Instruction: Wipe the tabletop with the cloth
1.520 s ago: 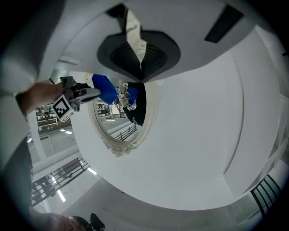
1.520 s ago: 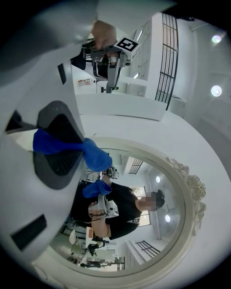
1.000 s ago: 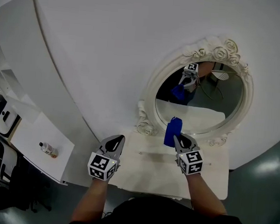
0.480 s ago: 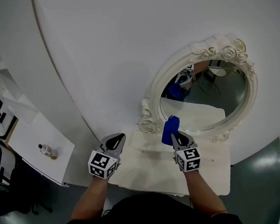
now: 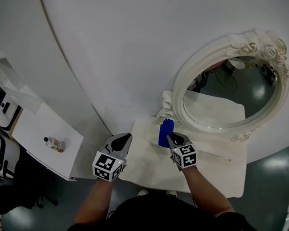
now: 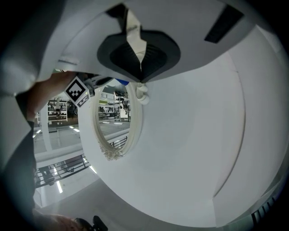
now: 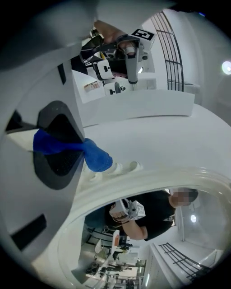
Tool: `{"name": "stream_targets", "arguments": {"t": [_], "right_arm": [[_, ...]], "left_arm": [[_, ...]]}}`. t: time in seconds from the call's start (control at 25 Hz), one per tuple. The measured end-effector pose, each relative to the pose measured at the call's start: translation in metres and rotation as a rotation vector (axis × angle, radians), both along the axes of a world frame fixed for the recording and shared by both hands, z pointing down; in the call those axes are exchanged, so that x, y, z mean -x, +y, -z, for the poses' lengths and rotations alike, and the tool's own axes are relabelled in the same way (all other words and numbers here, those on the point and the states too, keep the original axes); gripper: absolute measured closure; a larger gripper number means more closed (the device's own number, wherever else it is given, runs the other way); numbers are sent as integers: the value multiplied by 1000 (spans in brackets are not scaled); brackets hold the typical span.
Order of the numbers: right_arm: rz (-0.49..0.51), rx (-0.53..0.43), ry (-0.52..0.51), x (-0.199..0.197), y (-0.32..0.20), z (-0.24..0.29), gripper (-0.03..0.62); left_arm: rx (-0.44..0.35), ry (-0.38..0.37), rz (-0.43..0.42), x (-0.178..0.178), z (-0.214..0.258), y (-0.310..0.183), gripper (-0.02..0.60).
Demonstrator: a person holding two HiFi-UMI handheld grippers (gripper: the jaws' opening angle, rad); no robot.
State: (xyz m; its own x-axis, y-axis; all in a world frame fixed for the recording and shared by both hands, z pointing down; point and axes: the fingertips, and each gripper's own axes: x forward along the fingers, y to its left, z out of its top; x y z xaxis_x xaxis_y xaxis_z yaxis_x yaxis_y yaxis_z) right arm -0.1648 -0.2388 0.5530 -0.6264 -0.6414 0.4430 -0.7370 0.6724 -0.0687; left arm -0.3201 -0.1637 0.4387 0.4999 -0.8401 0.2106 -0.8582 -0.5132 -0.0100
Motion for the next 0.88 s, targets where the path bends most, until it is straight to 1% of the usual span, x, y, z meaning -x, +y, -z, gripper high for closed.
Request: {"name": "stream_targets", "arguments": {"t": [0.36,0.64,0.88], "right_arm": [[143,151,81,82,22,-108,554],[159,263,86,123,37,-173,554],[177,334,69,156,47,-207,554]], "left_arm": [[66,2,43,39,-36,16,569],[97,0,53,62,-56,30,569],[121,1,30,69,-70,38,569]]}}
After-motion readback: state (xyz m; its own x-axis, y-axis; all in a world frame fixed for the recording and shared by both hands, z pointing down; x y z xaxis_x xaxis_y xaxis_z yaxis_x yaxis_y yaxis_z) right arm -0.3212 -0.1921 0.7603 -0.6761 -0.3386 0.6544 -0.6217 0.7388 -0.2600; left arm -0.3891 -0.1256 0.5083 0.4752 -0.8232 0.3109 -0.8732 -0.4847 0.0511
